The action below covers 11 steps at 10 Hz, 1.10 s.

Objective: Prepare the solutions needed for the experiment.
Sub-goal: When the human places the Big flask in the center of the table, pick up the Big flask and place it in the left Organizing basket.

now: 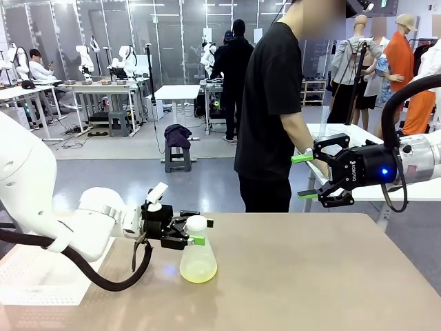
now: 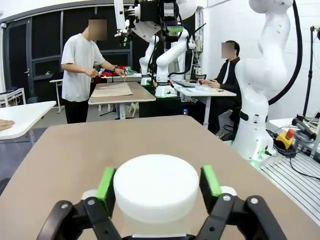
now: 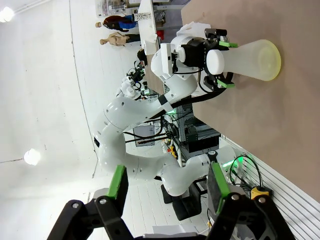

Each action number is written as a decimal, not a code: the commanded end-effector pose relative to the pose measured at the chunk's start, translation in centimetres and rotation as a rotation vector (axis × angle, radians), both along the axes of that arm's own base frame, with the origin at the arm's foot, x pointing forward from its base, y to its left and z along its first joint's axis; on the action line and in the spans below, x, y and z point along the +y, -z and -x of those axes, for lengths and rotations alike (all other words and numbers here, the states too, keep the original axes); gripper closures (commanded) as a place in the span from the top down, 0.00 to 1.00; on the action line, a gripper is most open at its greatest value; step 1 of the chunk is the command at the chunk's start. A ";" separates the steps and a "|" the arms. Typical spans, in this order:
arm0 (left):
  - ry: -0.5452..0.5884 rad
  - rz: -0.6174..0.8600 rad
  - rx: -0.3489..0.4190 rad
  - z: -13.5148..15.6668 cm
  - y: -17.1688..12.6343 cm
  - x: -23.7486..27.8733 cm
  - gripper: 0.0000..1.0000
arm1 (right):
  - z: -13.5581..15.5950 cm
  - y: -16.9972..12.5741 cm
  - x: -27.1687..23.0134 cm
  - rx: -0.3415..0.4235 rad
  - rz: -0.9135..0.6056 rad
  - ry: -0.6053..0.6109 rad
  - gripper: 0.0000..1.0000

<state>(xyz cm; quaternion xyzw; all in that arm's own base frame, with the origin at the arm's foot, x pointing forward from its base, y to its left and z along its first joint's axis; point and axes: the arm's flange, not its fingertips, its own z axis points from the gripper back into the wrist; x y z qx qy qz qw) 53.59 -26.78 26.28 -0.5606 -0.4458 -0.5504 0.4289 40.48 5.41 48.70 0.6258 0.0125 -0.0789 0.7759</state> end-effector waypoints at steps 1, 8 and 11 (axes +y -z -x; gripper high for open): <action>0.017 0.032 0.045 -0.8 0.0 -0.2 0.81 | 0.0 0.0 0.0 0.000 -0.004 -0.001 0.81; 0.009 -0.038 0.017 -0.4 0.5 -0.1 0.03 | 0.0 0.0 0.0 0.000 -0.004 -0.001 0.81; -0.001 -0.045 0.014 -0.4 0.3 0.3 0.00 | 0.0 0.0 0.0 0.000 -0.004 -0.001 0.81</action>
